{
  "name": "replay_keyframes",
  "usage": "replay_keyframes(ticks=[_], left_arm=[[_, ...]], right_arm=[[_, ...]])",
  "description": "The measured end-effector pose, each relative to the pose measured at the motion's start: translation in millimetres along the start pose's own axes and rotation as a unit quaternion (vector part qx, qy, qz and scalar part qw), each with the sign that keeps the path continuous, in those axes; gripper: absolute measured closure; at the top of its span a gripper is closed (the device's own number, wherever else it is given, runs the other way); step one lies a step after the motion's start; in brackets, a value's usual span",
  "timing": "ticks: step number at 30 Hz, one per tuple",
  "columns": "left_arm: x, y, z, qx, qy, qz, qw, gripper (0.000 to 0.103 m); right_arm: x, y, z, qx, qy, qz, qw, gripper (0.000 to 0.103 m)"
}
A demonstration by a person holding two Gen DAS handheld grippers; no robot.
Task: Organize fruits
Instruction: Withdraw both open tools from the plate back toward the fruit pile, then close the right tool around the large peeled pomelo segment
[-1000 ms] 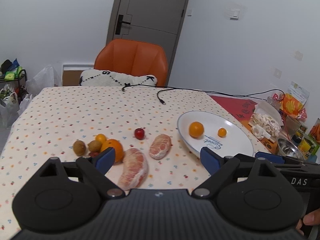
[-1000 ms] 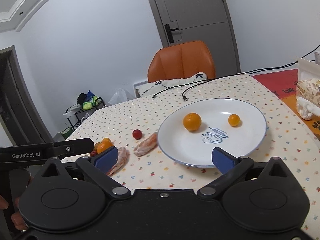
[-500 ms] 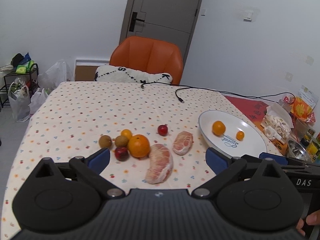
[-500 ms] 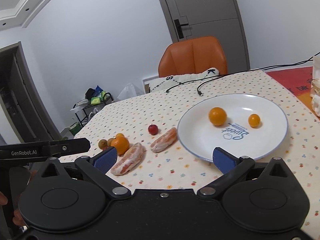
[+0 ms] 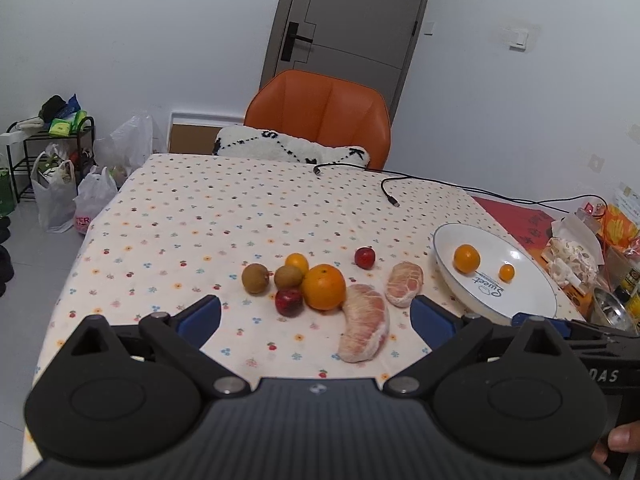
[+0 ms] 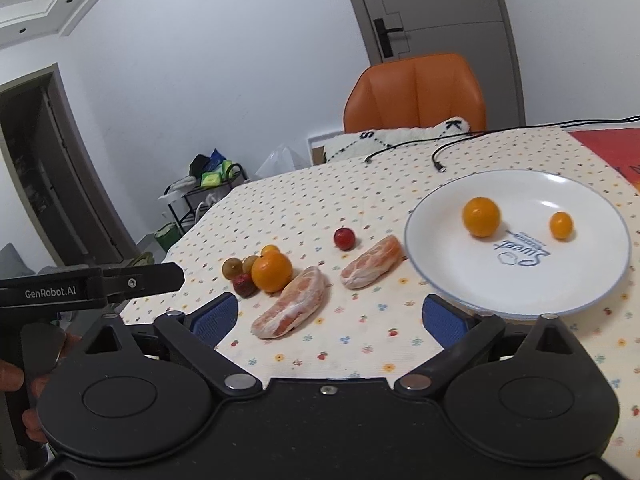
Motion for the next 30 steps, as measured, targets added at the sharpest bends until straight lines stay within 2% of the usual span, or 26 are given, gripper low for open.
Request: replay_keyframes(ticks=[6,9,17,30], left_arm=[[9,-2,-2,-0.008,-0.001,-0.006,0.9999,0.005],[14,-3,-6,-0.009,0.002,-0.003,1.0000,0.011],[27,2,-20,-0.001,0.012,0.010,0.9999,0.037],[49,8,-37,0.007,0.013,0.031,0.9994,0.041]], right_arm=[[10,3,-19,0.022,-0.003,0.002,1.000,0.018],[15,4,-27,0.030,-0.004,0.005,1.000,0.020],[28,7,-50,0.049,-0.004,0.013,0.999,0.024],[38,12,-89,0.065,0.044,0.018,0.997,0.032]])
Point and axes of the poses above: each gripper's, at about its wrist camera, not at the fingertips, and z roughly against the way its jaws point, x to its left, y to its underside, the point moved 9 cm from there along -z, roughly the way its jaws point, and after that the axes turned 5 degrees about -z, right-handed, at the moved point
